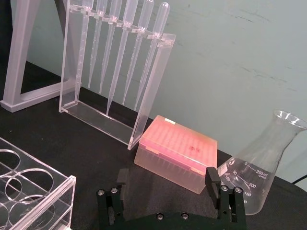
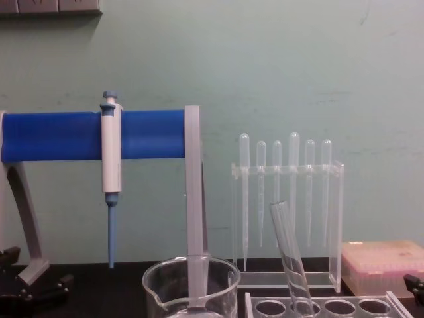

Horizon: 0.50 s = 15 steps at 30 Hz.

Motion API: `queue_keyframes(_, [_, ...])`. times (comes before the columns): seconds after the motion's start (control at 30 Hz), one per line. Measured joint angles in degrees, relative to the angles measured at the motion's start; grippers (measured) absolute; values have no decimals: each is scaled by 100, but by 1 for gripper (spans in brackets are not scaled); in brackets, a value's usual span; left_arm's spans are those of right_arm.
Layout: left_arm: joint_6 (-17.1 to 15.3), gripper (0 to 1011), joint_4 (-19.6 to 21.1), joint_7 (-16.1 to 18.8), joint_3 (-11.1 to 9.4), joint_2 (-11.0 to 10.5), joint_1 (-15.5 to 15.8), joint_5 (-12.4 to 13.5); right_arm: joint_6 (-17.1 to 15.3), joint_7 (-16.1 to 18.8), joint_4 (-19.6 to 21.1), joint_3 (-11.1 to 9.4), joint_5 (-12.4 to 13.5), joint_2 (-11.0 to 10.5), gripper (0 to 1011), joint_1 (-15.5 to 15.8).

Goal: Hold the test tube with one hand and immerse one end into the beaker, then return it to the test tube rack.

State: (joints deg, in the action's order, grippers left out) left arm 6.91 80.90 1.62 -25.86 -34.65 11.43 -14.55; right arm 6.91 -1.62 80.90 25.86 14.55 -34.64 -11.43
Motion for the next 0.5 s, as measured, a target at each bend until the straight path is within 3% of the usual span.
queue_keyframes(0.5, [0,1000,0,0,0,0,0,0,0,0,0,0,0,0,1002,0])
